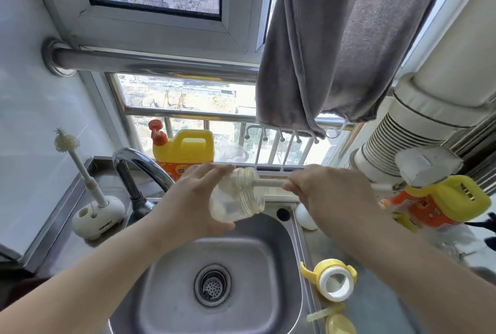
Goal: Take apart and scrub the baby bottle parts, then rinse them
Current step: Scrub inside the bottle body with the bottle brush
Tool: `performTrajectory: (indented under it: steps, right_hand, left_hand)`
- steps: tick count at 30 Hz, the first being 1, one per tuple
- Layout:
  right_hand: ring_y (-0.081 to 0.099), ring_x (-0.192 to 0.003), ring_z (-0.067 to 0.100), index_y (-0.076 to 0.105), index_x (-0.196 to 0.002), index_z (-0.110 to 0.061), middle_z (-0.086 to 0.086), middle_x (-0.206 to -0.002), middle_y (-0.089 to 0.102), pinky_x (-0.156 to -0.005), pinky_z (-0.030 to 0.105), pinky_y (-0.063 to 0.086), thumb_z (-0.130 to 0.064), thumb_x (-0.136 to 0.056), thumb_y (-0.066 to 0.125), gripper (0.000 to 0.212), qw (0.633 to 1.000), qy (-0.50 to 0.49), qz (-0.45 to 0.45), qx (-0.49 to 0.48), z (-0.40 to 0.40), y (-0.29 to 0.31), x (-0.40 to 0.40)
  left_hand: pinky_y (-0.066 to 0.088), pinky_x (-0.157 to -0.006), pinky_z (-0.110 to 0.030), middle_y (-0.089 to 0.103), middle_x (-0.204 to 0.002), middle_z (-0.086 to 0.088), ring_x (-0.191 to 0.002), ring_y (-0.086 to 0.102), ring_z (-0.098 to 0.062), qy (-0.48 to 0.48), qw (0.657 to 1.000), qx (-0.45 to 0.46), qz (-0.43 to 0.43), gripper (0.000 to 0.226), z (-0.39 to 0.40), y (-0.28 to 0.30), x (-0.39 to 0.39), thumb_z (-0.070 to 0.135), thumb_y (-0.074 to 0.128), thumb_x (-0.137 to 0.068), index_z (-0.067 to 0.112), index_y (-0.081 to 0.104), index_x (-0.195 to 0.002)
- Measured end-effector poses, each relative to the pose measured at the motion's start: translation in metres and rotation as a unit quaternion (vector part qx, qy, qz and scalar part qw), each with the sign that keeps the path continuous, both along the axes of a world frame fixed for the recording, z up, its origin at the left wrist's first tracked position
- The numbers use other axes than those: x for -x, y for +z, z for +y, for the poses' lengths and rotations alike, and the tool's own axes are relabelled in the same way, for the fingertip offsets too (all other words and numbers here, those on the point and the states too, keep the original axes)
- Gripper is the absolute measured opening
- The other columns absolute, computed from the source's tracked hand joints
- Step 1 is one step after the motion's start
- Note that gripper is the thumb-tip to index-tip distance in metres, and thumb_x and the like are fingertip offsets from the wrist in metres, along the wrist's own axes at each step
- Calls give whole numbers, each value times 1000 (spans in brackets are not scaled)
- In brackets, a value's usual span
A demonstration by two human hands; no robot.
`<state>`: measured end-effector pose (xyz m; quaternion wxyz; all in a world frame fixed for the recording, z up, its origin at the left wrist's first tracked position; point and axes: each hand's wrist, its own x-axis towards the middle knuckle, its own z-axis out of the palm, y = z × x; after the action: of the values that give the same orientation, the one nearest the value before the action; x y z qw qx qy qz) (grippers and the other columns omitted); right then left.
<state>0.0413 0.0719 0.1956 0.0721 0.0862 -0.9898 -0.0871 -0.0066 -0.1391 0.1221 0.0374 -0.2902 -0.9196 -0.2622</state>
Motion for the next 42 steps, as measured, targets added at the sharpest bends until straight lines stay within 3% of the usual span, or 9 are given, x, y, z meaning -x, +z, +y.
performTrajectory:
  steps: [3, 8, 14, 17, 26, 30, 35, 39, 42]
  right_hand:
    - [46, -61, 15, 61, -93, -18, -1, -69, 47, -51, 24, 33, -41, -99, 37, 34, 946, -93, -263, 164, -9, -11, -2]
    - [38, -37, 8, 71, -84, -20, -8, -48, 47, -43, 21, 33, -45, -97, 42, 40, 860, -95, -425, 265, 2, 2, 13]
    - [49, -62, 17, 58, -81, -21, -4, -68, 51, -53, 27, 33, -47, -95, 44, 33, 994, -53, -68, 62, -3, -6, 16]
    - [41, -49, 18, 57, -72, -19, -5, -60, 48, -44, 21, 20, -39, -91, 56, 28, 993, 23, 112, -13, 1, -4, 12]
    - [36, -40, 9, 70, -82, -20, -8, -47, 44, -43, 20, 32, -48, -95, 43, 41, 846, -100, -393, 347, 19, -4, 7]
    - [52, -56, 12, 63, -84, -21, -6, -65, 56, -49, 24, 37, -52, -95, 37, 41, 989, -40, -86, 111, 19, -3, 8]
    - [45, -42, 19, 63, -73, -16, -2, -54, 49, -45, 24, 29, -38, -92, 50, 32, 968, 112, 213, -65, 35, -7, 6]
    - [43, -43, 4, 63, -79, -25, -9, -47, 50, -40, 20, 25, -49, -97, 34, 41, 989, 4, -33, 145, 26, -9, -2]
    - [41, -41, 2, 65, -77, -26, -14, -43, 49, -42, 11, 34, -49, -97, 35, 42, 921, -67, -250, 290, 25, -1, -8]
  left_hand:
    - [54, -82, -47, 58, -122, -8, -111, 54, -30, -34, 993, 26, 109, 92, -4, -3, 8, 39, 86, -54, 23, 44, -135]
    - [57, -73, -45, 59, -119, -10, -108, 55, -29, -74, 984, 14, 162, 79, -2, -9, 8, 50, 66, -63, 21, 42, -132]
    - [52, -81, -40, 60, -118, -8, -104, 57, -30, -18, 993, -29, 116, 91, -12, -6, 11, 47, 79, -51, 18, 49, -132]
    - [46, -84, -36, 60, -120, -8, -106, 56, -29, -3, 994, -35, 99, 95, -15, 1, 13, 43, 87, -50, 16, 51, -133]
    - [56, -69, -42, 61, -116, -12, -105, 57, -32, -46, 975, 26, 216, 87, -21, -2, 19, 44, 79, -54, 19, 46, -130]
    - [53, -77, -44, 63, -115, -12, -103, 60, -35, -25, 983, 11, 181, 96, -22, 1, 19, 43, 89, -47, 16, 49, -130]
    - [42, -88, -30, 58, -123, 1, -107, 48, -12, -26, 995, -51, 81, 92, -23, 5, 7, 64, 62, -54, 24, 47, -136]
    - [49, -82, -41, 60, -118, -11, -102, 56, -28, -19, 987, -20, 159, 94, -29, 8, 11, 46, 87, -49, 17, 50, -131]
    - [48, -83, -44, 62, -116, -16, -102, 59, -36, -11, 980, 5, 197, 98, -31, 8, 12, 37, 92, -45, 15, 49, -130]
